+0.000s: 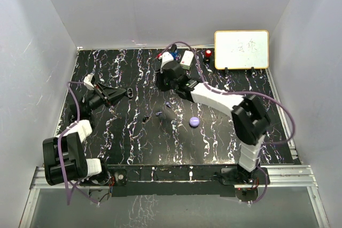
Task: Insert the wireless bluetooth earbuds into the charging case
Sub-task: Pick up the earbud from the center of the board.
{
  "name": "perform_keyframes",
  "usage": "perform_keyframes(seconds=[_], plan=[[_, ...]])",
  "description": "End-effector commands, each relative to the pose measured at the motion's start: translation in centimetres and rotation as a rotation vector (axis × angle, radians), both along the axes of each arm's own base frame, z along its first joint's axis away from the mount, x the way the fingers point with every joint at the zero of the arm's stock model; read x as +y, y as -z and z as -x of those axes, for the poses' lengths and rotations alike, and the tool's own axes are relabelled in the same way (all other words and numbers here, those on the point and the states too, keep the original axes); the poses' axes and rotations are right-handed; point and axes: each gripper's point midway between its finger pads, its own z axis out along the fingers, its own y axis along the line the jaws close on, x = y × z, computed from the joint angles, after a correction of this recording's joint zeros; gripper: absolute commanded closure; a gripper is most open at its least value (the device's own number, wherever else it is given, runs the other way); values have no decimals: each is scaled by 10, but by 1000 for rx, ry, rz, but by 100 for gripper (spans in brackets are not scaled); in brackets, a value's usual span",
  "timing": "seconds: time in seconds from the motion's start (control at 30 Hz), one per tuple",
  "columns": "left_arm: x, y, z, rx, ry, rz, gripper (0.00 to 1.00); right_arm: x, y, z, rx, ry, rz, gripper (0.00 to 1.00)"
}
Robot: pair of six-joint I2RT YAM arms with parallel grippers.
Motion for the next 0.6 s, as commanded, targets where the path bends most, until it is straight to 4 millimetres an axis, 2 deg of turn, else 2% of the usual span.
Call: perform_keyframes(seconds=[0.0,0.03,0.17,0.47,0.57], plan=[[-9,-18,3,-58,64,29,100,5,-106,9,-244,-75,-230,95],[-10,-19,3,-62,71,42,100,2,-118,14,-277,-86,-255,96],[-23,-24,6,-79,120,98,100,-7,-141,31,-353,-119,-317,100],[-57,-32,7,-98,203,147,100,-12,-160,59,-448,-213,-407,100],[-62,-35,7,-103,213,142,100,-13,-162,68,-485,-245,-439,100]])
